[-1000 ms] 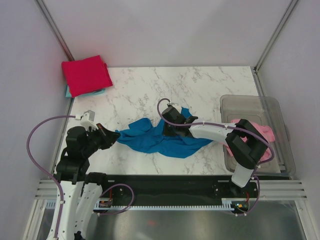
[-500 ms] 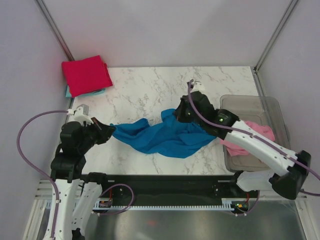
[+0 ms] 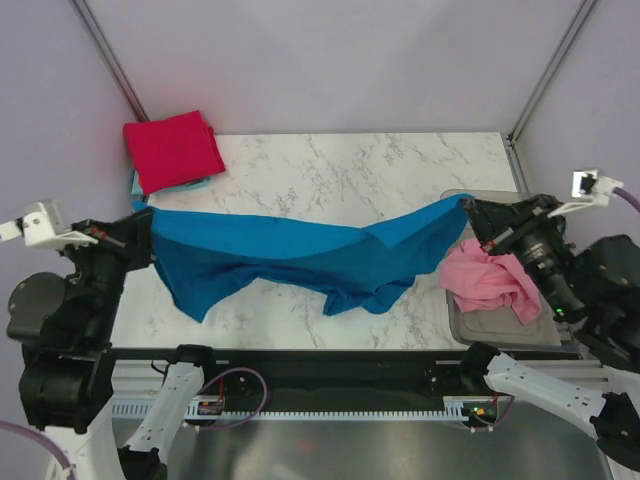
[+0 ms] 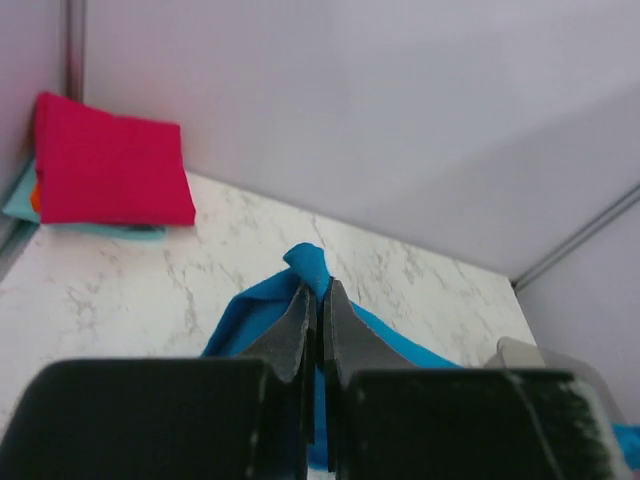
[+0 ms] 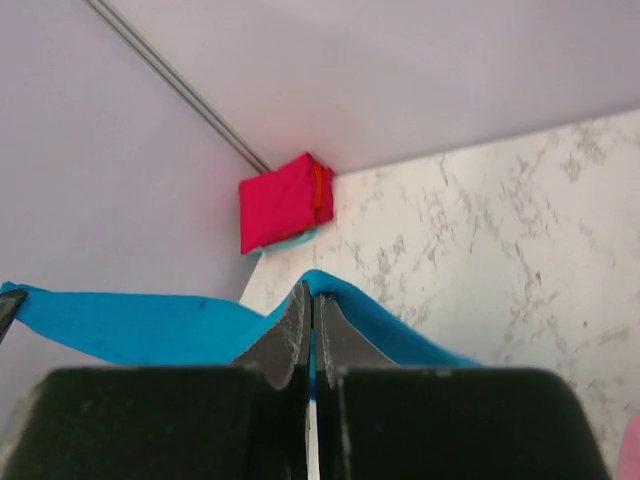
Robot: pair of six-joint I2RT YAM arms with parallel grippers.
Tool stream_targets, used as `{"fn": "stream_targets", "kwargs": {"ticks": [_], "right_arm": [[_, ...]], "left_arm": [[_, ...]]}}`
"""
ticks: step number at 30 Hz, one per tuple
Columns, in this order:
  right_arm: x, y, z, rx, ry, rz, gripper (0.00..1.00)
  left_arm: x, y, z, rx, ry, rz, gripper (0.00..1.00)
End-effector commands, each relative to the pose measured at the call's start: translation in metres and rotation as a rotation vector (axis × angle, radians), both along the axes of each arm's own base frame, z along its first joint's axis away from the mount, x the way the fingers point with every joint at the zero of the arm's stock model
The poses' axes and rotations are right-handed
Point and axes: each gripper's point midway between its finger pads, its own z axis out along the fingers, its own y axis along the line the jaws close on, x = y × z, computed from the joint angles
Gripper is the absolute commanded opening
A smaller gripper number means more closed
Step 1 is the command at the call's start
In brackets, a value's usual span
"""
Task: Fold and stack the t-shirts
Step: Flatten the tshirt out
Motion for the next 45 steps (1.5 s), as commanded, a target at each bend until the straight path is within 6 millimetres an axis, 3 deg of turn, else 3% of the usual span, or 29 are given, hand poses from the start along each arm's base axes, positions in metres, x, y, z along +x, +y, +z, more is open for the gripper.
{"fn": "stream_targets", "kwargs": {"ticks": [1, 6, 9, 12, 16, 18, 20, 21, 22, 23, 24, 25, 26, 28, 29, 30, 31, 32, 33, 34, 35, 36, 37, 38, 39, 40, 42, 45], "right_arm": [[-0.012, -0.025, 0.030, -0.001, -0.127, -0.031, 0.00], [-0.036, -0.055, 0.070, -0.022, -0.295, -0.050, 0.00], [-0.059, -0.069, 0.108, -0.014, -0.436, -0.022, 0.00], [-0.074, -0.067, 0.133, -0.024, -0.539, 0.027, 0.00], [-0.084, -0.062, 0.150, -0.084, -0.644, 0.055, 0.00], [-0.079, -0.070, 0.159, -0.060, -0.653, -0.010, 0.00], [-0.065, -0.074, 0.161, -0.076, -0.628, -0.077, 0.00], [-0.042, -0.077, 0.159, -0.102, -0.564, -0.170, 0.00], [-0.028, -0.076, 0.155, -0.142, -0.531, -0.216, 0.00], [-0.011, -0.076, 0.150, -0.207, -0.496, -0.277, 0.00], [0.022, -0.070, 0.139, -0.289, -0.406, -0.378, 0.00], [0.039, -0.066, 0.130, -0.352, -0.349, -0.426, 0.00], [0.076, -0.040, 0.109, -0.502, -0.280, -0.454, 0.00], [0.115, -0.029, 0.088, -0.627, -0.197, -0.525, 0.00], [0.160, -0.004, 0.054, -0.726, -0.133, -0.496, 0.00], [0.189, 0.004, 0.029, -0.714, -0.078, -0.457, 0.00], [0.226, -0.004, 0.003, -0.707, -0.027, -0.415, 0.00], [0.253, 0.001, -0.024, -0.696, 0.026, -0.373, 0.00], [0.297, 0.012, -0.078, -0.723, 0.130, -0.329, 0.00], [0.321, 0.011, -0.104, -0.685, 0.188, -0.297, 0.00], [0.357, 0.023, -0.141, -0.698, 0.250, -0.267, 0.00], [0.370, 0.023, -0.167, -0.710, 0.317, -0.243, 0.30], [0.382, 0.034, -0.184, -0.699, 0.344, -0.198, 0.49], [0.401, 0.042, -0.233, -0.726, 0.419, -0.168, 0.62], [0.411, 0.047, -0.216, -0.702, 0.386, -0.174, 0.80], [0.417, 0.050, -0.220, -0.696, 0.383, -0.165, 0.85], [0.425, 0.056, -0.226, -0.683, 0.374, -0.155, 0.89], [0.412, 0.059, -0.231, -0.653, 0.374, -0.125, 0.93]], "left_arm": [[-0.021, 0.035, 0.038, 0.062, -0.104, 0.177, 0.02], [-0.046, 0.044, 0.081, 0.110, -0.237, 0.212, 0.02], [-0.059, 0.043, 0.101, 0.131, -0.307, 0.196, 0.02], [-0.073, 0.042, 0.121, 0.132, -0.395, 0.180, 0.02], [-0.080, 0.027, 0.141, 0.157, -0.485, 0.103, 0.02], [-0.077, 0.024, 0.147, 0.179, -0.503, 0.091, 0.02], [-0.054, 0.022, 0.147, 0.200, -0.470, 0.093, 0.04], [-0.046, 0.022, 0.147, 0.212, -0.452, 0.097, 0.07], [-0.012, 0.019, 0.139, 0.226, -0.370, 0.096, 0.09], [-0.004, 0.019, 0.136, 0.229, -0.325, 0.095, 0.09], [0.016, 0.016, 0.127, 0.237, -0.264, 0.086, 0.09], [0.033, 0.012, 0.119, 0.247, -0.213, 0.070, 0.09], [0.071, 0.006, 0.097, 0.262, -0.089, 0.047, 0.09], [0.107, -0.001, 0.070, 0.284, 0.025, 0.023, 0.06], [0.146, -0.002, 0.032, 0.295, 0.159, 0.022, 0.06], [0.164, 0.002, 0.010, 0.293, 0.232, 0.031, 0.06], [0.184, 0.003, -0.022, 0.274, 0.336, 0.009, 0.03], [0.200, 0.006, -0.052, 0.226, 0.429, 0.006, 0.03], [0.230, 0.015, -0.098, 0.198, 0.552, 0.008, 0.04], [0.243, 0.025, -0.132, 0.175, 0.632, 0.005, 0.13], [0.256, 0.028, -0.154, 0.169, 0.678, -0.013, 0.22], [0.281, 0.030, -0.206, 0.168, 0.797, -0.033, 0.26], [0.294, 0.030, -0.216, 0.159, 0.815, -0.057, 0.32], [0.305, 0.034, -0.235, 0.138, 0.859, -0.075, 0.42], [0.311, 0.026, -0.267, 0.089, 0.944, -0.143, 0.50], [0.320, 0.028, -0.266, 0.069, 0.940, -0.143, 0.61], [0.324, 0.030, -0.272, 0.070, 0.952, -0.134, 0.67], [0.317, 0.037, -0.267, 0.071, 0.950, -0.086, 0.71]]}}
